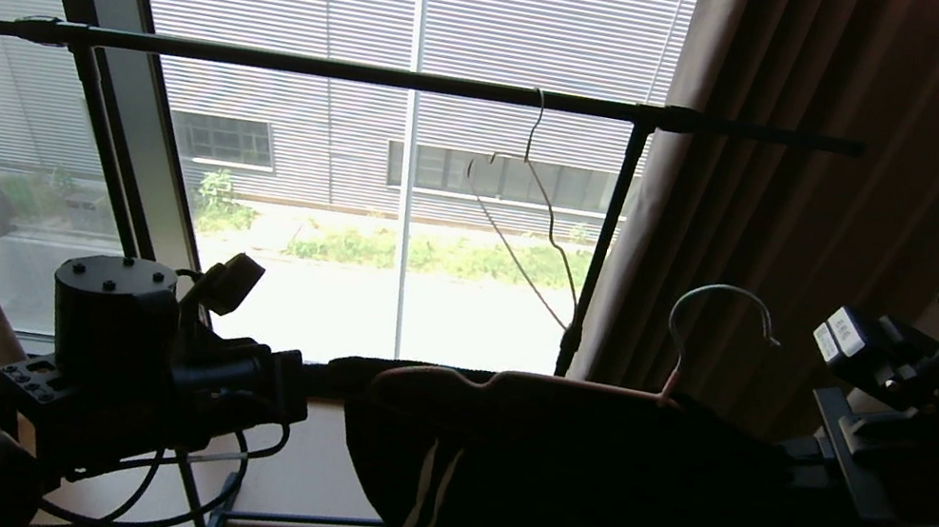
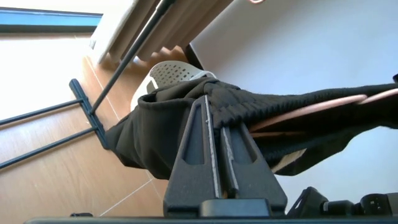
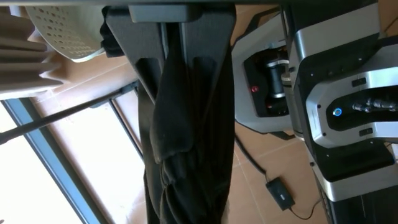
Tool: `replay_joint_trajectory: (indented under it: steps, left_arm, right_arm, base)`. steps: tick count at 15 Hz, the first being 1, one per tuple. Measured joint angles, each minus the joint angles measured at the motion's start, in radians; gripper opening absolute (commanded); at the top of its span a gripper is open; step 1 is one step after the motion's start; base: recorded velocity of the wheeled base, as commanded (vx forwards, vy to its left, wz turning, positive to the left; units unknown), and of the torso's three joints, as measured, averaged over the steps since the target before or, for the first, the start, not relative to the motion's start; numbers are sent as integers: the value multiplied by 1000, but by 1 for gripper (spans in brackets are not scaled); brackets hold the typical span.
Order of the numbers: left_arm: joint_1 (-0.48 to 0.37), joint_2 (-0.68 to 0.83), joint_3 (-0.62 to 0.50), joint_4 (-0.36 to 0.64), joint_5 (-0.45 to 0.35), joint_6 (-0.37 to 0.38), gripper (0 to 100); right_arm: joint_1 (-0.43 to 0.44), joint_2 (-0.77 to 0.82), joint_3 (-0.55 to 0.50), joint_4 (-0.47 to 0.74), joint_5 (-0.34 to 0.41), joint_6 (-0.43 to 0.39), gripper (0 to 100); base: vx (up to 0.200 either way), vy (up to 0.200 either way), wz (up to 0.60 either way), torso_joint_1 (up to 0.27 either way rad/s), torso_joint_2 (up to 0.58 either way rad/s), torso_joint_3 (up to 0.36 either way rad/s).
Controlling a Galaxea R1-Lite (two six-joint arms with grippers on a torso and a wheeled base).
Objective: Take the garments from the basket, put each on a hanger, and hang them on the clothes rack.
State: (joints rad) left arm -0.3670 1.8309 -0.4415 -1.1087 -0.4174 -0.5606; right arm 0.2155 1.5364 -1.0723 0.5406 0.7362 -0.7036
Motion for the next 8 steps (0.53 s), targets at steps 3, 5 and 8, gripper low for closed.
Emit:
replay_joint_trajectory:
  steps: [3,5,8]
  left_arm:
    - [8,-28,-53,110,0,2,0]
    - [9,-61,-105,207,0,12,0]
    - [-5,-130,-219,430,1,60,0]
  right_arm:
    - [5,-2,24,-6,-61,-5,0]
    - [11,-1,39,-16,-99,-5,0]
    - [15,0,68,-62,-144,-5,0]
  base:
    - [0,0,0,0,0,0]
    - [0,0,0,0,0,0]
    - [0,0,0,0,0,0]
